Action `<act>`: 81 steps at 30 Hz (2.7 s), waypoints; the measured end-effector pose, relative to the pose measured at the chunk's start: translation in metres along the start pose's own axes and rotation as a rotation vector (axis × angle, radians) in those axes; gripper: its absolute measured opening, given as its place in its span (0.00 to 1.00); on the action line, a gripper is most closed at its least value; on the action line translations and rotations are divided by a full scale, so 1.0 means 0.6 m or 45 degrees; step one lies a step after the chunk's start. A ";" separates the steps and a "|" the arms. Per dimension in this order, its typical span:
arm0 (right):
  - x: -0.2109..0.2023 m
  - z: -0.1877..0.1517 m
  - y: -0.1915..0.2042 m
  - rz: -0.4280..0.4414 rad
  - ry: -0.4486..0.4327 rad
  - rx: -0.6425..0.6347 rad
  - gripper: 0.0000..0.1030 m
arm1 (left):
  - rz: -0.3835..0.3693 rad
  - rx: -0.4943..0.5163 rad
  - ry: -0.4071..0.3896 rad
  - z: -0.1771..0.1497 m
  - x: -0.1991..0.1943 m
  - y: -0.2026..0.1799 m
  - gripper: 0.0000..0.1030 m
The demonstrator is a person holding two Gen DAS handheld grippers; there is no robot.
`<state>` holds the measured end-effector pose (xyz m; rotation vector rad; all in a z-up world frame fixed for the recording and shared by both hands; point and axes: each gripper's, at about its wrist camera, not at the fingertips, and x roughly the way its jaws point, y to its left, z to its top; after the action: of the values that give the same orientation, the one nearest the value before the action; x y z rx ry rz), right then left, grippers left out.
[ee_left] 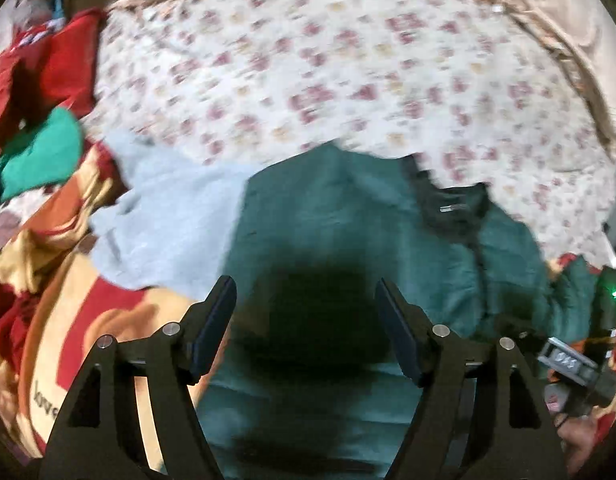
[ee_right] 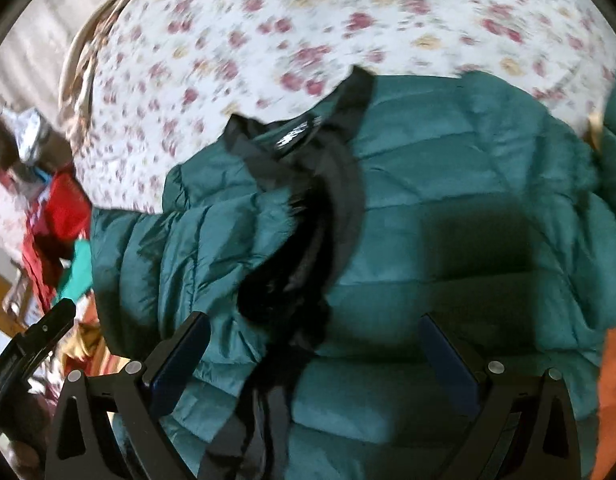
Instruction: Fold large clothes
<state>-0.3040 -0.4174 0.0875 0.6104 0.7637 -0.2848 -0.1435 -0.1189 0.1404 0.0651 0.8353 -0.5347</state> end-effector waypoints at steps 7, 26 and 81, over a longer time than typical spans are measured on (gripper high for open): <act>0.082 0.024 0.032 0.010 0.101 -0.052 0.26 | 0.078 -0.038 0.125 -0.015 0.083 0.030 0.70; -0.009 0.059 -0.108 -0.371 -0.094 -0.074 0.41 | 0.064 0.055 0.177 -0.031 0.136 -0.048 0.70; -0.242 0.025 -0.234 -0.621 -0.252 0.084 0.73 | -0.001 0.128 0.093 -0.027 0.071 -0.136 0.76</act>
<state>-0.4600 -0.5344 0.1424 0.4426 0.7056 -0.8097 -0.1700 -0.2034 0.1106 0.1773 0.8798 -0.5773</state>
